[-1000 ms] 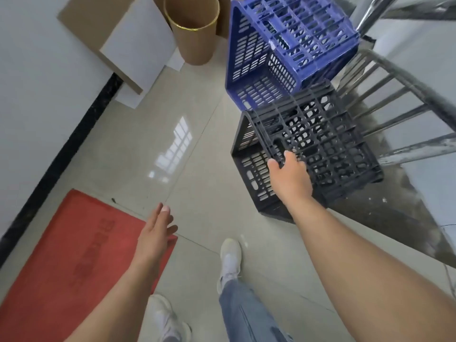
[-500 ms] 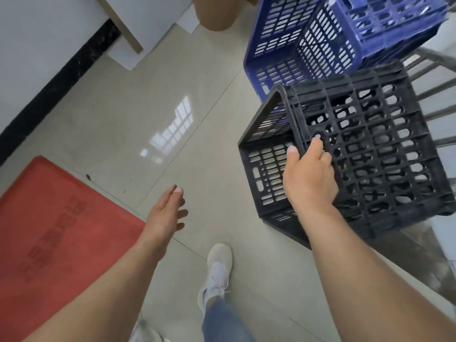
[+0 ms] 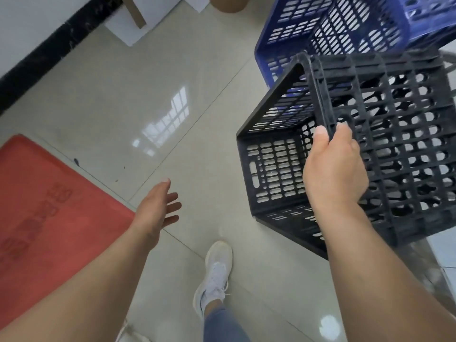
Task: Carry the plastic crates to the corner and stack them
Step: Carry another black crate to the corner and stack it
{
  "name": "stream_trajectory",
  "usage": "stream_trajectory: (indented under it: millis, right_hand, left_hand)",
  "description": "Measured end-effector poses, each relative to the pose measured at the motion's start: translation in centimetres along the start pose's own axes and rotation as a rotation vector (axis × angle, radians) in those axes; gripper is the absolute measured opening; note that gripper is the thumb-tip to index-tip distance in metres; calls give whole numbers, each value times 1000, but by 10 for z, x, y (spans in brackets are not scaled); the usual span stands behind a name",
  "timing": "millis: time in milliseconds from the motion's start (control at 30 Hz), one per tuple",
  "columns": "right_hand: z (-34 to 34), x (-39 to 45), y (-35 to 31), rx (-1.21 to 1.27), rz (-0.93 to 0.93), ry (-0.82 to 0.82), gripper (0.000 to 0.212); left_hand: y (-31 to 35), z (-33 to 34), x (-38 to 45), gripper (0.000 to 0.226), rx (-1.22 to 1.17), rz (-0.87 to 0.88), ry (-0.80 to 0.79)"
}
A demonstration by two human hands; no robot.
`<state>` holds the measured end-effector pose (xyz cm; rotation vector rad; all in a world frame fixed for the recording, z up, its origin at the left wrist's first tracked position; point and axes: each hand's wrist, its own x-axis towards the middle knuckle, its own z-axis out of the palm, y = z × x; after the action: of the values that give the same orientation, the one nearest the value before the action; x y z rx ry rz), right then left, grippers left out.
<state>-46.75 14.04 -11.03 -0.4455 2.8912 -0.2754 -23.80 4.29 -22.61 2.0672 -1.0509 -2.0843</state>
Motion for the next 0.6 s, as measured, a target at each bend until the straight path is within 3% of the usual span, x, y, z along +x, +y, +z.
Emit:
stream_trajectory:
  millis: [333, 600]
  right_hand:
    - [13, -81, -69, 22, -37, -31, 53]
    - [12, -168, -148, 76, -264, -106, 48]
  left_hand:
    - [-20, -116, -14, 44, -89, 46, 94]
    - [-65, -229, -25, 46, -192, 62, 212]
